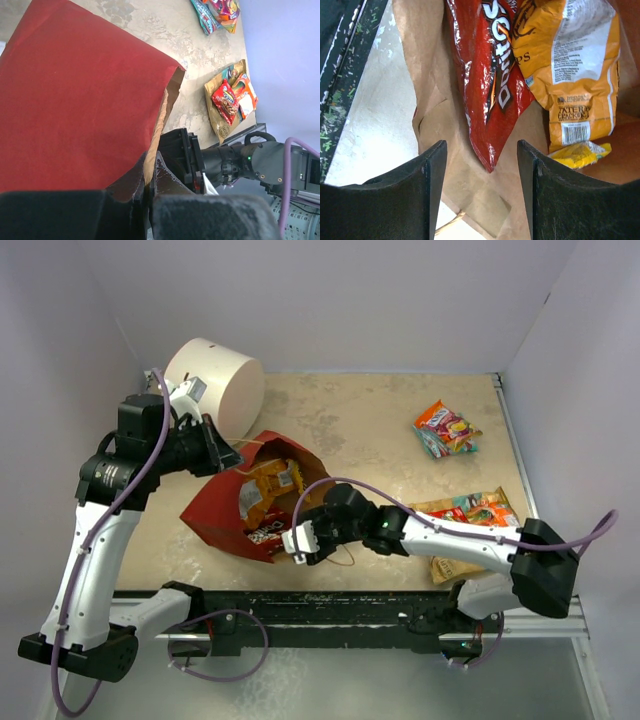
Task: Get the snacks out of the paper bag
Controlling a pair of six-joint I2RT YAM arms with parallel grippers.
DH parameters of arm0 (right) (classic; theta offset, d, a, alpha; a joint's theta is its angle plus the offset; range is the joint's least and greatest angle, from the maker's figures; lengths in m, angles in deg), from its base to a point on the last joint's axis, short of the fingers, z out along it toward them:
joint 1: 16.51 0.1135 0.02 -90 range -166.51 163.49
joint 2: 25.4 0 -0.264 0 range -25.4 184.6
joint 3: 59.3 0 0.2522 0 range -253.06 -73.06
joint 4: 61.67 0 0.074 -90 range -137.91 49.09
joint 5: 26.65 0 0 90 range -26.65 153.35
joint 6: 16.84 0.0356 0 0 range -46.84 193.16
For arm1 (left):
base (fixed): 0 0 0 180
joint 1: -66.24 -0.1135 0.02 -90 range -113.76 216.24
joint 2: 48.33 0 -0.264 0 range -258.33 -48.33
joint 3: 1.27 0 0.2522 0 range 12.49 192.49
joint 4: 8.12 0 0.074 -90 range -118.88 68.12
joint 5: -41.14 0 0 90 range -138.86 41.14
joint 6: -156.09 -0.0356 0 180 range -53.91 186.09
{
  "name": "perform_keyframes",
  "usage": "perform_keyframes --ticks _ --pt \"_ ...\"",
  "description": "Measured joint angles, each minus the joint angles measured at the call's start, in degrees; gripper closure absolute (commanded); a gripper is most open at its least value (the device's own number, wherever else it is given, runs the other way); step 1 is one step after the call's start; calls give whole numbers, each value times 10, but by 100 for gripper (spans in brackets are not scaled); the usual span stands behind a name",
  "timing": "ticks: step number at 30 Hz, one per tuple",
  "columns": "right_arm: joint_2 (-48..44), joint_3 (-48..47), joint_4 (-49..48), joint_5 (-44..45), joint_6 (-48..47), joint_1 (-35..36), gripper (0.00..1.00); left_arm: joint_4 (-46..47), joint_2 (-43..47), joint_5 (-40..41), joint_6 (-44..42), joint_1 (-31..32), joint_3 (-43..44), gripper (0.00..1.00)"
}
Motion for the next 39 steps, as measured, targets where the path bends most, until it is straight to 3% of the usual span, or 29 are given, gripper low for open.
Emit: perform_keyframes --ticks 11,24,30,35,39 --pt "107 -24 -12 -7 -76 0 46 -6 2 -1 2 0 -2 100" --pt "213 -55 -150 52 -59 0 55 -10 2 -14 1 0 -2 100" --pt "257 -80 -181 64 -40 0 67 -15 2 -14 0 0 -2 100" --pt "252 -88 -191 67 -13 0 92 -17 2 -14 -2 0 -2 100" --pt "223 -88 -180 62 5 0 100 -17 2 -9 -2 0 -2 100"
